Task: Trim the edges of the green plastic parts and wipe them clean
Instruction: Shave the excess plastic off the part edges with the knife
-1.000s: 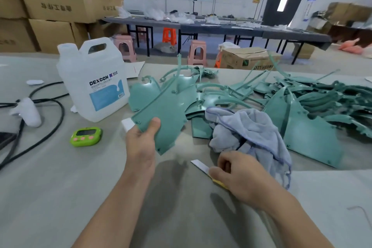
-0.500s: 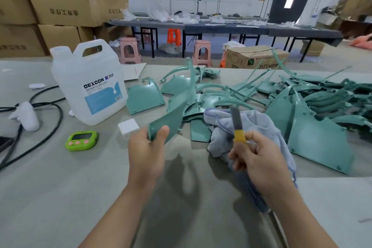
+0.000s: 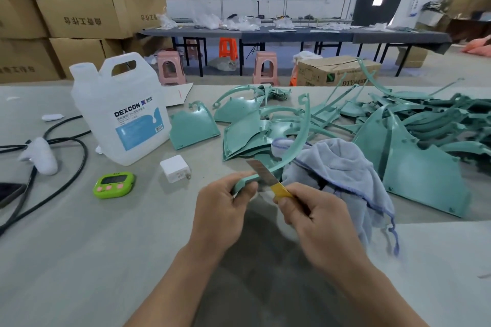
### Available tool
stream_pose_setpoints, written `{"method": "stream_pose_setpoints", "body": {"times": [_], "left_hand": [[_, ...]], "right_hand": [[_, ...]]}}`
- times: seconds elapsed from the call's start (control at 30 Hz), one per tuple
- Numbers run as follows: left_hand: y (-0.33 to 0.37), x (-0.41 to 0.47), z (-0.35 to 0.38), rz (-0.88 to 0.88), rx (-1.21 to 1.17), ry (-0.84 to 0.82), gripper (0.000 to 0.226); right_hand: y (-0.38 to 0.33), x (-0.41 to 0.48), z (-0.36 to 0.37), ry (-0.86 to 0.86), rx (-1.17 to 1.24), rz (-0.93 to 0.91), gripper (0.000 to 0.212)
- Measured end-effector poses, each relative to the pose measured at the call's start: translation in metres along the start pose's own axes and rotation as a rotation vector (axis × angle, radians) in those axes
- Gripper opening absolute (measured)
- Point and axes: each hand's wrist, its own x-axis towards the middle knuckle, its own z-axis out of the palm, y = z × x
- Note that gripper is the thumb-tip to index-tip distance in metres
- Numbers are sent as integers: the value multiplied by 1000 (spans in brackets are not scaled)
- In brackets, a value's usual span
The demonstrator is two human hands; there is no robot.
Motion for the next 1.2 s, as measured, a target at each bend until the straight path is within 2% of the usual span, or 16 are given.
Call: {"method": "stream_pose_setpoints", "body": {"times": [0.17,0.37,0.47,0.57,0.67,0.77,0.87,1.03,1.2], "left_hand": [[0,0,0,-18,-16,4,12],[0,2,-4,-18,-50,3,20],[1,1,-6,-10,-60,-17,20],[6,2,-11,-14,-86,-43,20],[10,3,-23,-173,-319,-123,23],[12,4,-33,-198,-441,-152,24],[14,9,-40,-253,-518,-121,25],[2,20,-62,-357,-547,6,20],[-6,24,-74,-429,-575,2,23]], "right_hand": [[3,1,1,16,-22,30,24],[20,14,-16,247,-126,223,34],[28,18,-23,322,-178,314,22],[30,18,-24,344,-203,304,22],[33,20,-28,344,-217,304,22],[38,22,-36,319,-176,293,21],[40,23,-42,310,-145,259,22],[42,24,-49,295,-139,316,19],[42,25,-53,352,-204,400,19]]}}
